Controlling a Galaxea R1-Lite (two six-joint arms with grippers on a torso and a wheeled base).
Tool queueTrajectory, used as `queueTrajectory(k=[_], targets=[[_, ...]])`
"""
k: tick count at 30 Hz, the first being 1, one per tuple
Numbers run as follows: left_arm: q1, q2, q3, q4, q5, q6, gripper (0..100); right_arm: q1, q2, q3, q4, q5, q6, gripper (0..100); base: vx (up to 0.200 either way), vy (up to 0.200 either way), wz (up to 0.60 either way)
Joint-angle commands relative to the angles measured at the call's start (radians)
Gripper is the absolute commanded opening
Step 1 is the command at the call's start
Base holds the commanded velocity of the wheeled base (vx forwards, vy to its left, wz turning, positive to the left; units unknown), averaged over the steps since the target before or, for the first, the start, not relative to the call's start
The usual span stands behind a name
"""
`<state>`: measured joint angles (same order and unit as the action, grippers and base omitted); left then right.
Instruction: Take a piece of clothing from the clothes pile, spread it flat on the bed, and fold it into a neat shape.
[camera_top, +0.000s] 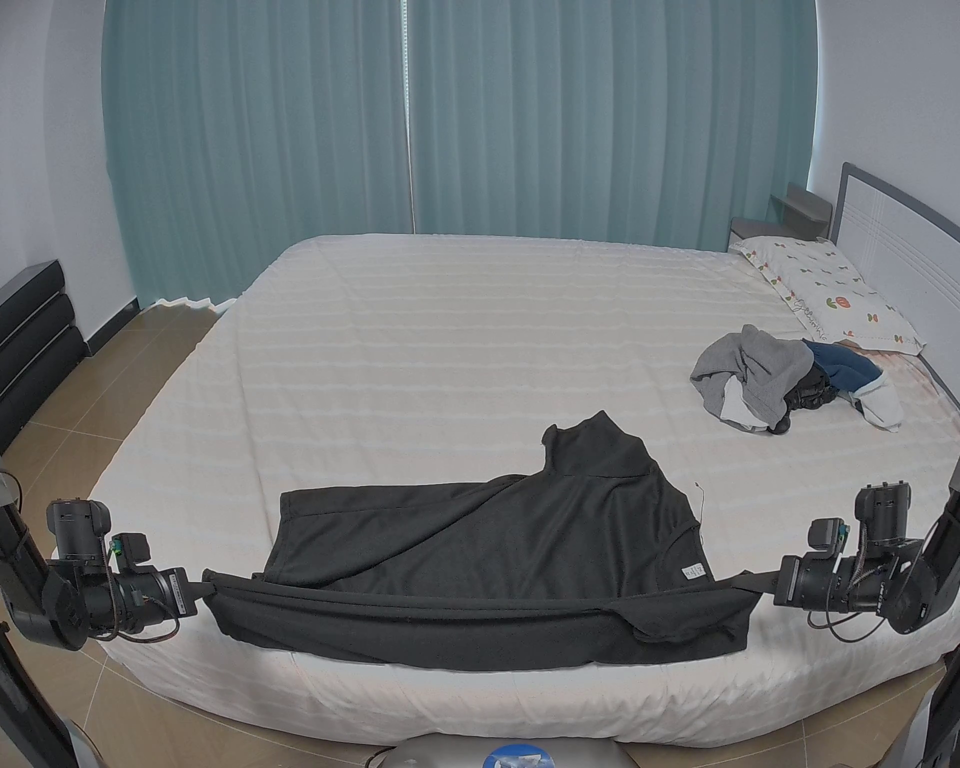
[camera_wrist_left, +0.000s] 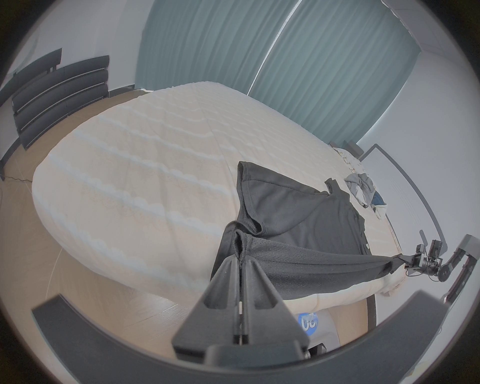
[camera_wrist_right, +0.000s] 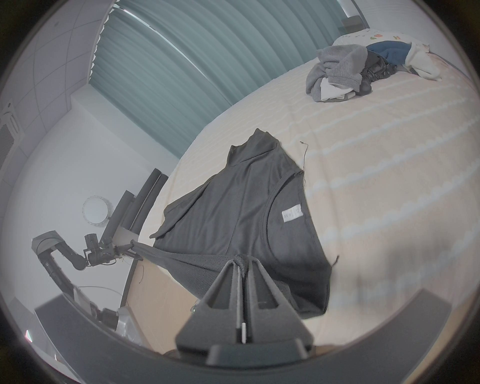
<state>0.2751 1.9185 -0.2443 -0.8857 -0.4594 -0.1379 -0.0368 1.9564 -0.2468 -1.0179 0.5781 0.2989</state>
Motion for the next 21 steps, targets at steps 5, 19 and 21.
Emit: queueTrajectory(k=[5, 19, 21], targets=[[-0.031, 0.152, -0.092, -0.005, -0.001, -0.020, 0, 0.021, 0.145, -0.144, -0.001, -0.015, 0.054, 0, 0.000, 0.000, 0.00], [-0.091, 0.278, -0.225, -0.002, 0.011, -0.117, 0, 0.023, 0.257, -0.238, -0.001, -0.043, 0.062, 0, 0.000, 0.000, 0.00], [-0.091, 0.289, -0.236, -0.002, 0.015, -0.118, 0, 0.023, 0.276, -0.253, -0.001, -0.053, 0.068, 0, 0.000, 0.000, 0.00]])
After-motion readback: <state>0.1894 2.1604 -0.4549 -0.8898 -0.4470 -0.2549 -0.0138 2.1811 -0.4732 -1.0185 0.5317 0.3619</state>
